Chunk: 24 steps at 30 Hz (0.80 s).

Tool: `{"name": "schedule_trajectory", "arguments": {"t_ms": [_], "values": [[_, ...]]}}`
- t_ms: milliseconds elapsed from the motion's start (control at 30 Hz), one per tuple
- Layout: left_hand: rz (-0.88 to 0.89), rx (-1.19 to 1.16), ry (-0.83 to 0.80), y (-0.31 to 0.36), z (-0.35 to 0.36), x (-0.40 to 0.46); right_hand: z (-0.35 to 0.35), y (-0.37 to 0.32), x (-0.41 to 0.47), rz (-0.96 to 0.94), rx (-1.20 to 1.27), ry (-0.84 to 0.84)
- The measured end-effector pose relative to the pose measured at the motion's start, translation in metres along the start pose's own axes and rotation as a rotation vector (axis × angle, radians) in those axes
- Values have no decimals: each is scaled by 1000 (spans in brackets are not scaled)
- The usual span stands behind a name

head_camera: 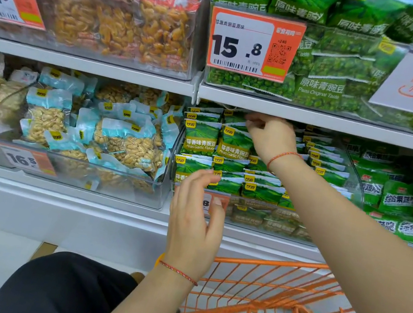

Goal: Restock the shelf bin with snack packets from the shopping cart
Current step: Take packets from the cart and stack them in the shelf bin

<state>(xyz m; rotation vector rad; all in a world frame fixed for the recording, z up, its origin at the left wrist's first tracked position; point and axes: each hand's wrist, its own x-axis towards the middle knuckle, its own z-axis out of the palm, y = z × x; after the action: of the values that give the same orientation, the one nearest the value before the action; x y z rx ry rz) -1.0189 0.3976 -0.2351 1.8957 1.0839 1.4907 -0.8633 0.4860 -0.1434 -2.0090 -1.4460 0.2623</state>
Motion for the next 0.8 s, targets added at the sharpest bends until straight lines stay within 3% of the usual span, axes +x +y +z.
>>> {"name": "schedule_trajectory", "arguments": {"t_ms": [133, 300, 367, 567, 667, 800], "values": [[0, -10, -7, 0, 0, 1, -5, 1, 19, 235, 185, -157], [-16, -19, -11, -2, 1, 2, 0, 17, 28, 389, 375, -14], [-17, -11, -16, -2, 1, 2, 3, 20, 29, 392, 417, 2], [-15, 3, -24, -3, 2, 2, 4, 1, 35, 294, 189, -115], [-22, -8, -27, -3, 2, 2, 0, -3, 37, 364, 315, -134], [-25, -10, -31, -4, 2, 2, -8, 0, 33, 370, 274, -299]]}}
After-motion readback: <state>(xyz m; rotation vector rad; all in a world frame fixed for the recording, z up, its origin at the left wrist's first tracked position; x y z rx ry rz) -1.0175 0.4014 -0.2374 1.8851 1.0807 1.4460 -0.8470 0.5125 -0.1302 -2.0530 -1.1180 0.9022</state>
